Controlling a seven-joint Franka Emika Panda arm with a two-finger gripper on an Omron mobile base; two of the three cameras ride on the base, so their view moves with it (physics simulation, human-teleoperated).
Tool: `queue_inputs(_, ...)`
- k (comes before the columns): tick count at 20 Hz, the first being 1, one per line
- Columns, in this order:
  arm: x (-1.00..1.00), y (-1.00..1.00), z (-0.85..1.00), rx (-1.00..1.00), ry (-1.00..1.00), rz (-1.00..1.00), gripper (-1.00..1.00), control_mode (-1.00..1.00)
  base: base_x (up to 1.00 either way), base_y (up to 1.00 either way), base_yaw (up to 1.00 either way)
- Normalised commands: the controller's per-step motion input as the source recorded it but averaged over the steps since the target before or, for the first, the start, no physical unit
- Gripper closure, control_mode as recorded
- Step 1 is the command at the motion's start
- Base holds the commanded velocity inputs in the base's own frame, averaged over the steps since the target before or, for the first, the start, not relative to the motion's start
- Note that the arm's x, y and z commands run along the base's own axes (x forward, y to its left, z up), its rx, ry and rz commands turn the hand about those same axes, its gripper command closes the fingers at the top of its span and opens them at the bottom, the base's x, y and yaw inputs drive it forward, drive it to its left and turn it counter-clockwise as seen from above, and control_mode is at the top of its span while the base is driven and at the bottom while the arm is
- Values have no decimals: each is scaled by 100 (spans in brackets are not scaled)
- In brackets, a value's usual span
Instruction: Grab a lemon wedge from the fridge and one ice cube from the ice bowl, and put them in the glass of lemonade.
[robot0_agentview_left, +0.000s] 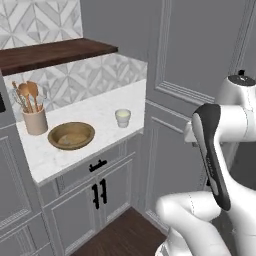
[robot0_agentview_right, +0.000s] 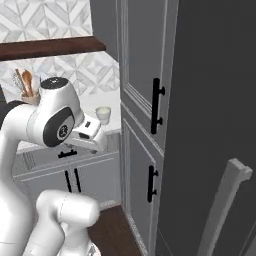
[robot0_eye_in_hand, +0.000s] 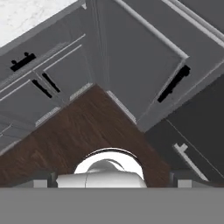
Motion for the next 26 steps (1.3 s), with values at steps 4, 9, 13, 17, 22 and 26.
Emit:
queue_inputs(4,0,0,0,0,0,0,-100,100,100,9,58)
queue_inputs(9,0,0,0,0,0,0,-100,100,100,2,41)
queue_inputs(13,0,0,0,0,0,0,-100,100,100,6,38)
queue_inputs(17,17,0,-15,-1,0,12,-100,-100,70,2,33)
queue_inputs(22,24,0,-62,-2,0,45,-100,-100,0,0,0)
queue_inputs(26,17,42,-63,-6,0,27,-100,-100,0,0,0)
